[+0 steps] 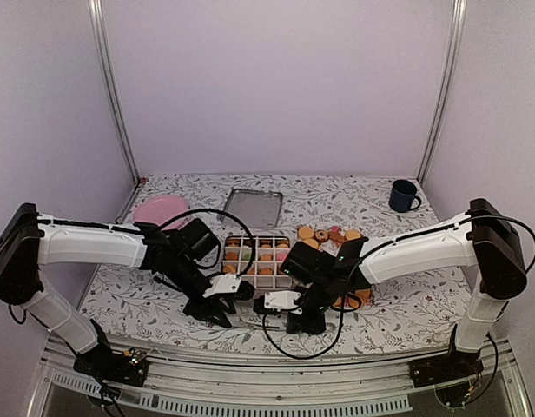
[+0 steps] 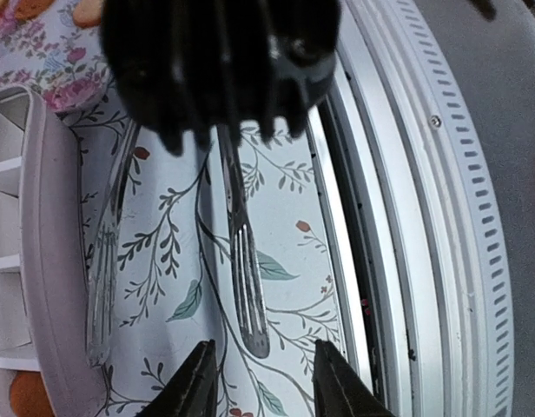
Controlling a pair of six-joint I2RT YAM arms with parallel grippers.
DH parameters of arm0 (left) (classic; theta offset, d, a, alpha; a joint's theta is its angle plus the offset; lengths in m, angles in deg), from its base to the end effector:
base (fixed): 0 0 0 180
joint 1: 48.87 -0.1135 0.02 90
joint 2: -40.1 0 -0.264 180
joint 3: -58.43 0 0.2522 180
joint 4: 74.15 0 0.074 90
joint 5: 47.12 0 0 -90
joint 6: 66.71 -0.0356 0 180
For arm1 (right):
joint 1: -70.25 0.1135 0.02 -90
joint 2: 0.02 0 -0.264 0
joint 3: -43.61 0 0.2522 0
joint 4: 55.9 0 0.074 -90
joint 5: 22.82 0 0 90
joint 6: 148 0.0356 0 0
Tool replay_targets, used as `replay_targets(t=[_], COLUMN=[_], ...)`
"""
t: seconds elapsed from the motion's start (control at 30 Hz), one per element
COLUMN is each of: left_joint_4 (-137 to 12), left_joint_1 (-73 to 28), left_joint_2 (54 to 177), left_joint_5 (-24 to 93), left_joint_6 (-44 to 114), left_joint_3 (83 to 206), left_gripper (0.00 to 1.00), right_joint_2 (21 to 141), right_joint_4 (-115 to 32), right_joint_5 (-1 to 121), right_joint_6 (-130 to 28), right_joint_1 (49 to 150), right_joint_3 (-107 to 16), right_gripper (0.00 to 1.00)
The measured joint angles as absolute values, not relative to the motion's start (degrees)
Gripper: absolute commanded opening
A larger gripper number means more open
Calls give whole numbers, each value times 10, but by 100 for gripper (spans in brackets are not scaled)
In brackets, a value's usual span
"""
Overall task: Pack the cookies
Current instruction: Pass from the right arm to the left
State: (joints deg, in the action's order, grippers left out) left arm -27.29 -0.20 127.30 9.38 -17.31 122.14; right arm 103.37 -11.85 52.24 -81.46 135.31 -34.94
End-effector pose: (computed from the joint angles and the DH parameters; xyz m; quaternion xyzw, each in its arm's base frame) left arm 0.1657 -0.2182 0.1790 0.6979 0.6369 -0.2948 0.1430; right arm 0.1389 0.3204 0.1633 -0.6973 0.6815 0.1840 0.1244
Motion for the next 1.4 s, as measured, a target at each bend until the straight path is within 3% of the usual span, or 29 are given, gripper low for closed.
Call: replay_targets(t=[0.23,0.5,0.77,0.9,1.17,1.2,1.23,1.27,1.4], left_joint_4=[-326,-372,-394,-406,-420,-423,-427,-432,-438], left_joint_1=[21,28,32,34,34,34,35,35,40], left_joint_2=[1273,1275,1279,1284,1298,1298,1298,1298,1304], left_joint_5=[156,193,197,199,198,198,196,194,194], left_joint_6=[-172,-169,-167,-166,-167,-167,-167,-168,-170], left_joint_3=[1191,1180,1172,1171,1169,1169,1169,1169,1172], left_gripper=[36,11,20,19,26,27,27,27,24], right_joint_2=[1050,1063,1063,1063,1056,1049,1038,1026,953], right_joint_4=[-121,-124,-127,-124,-122,-122,-122,-122,-127], right_joint_5=[512,508,507,506,525,534,542,551,599], right_joint_6=[-815,-809,-794,-788,-769,-765,-760,-752,-733], right_joint_1=[1351,1347,1345,1345,1345,1345,1345,1345,1343], right_joint_3=[-366,-374,-374,-374,-365,-360,-353,-346,-323], right_gripper=[0,3,13,18,61,71,94,100,99])
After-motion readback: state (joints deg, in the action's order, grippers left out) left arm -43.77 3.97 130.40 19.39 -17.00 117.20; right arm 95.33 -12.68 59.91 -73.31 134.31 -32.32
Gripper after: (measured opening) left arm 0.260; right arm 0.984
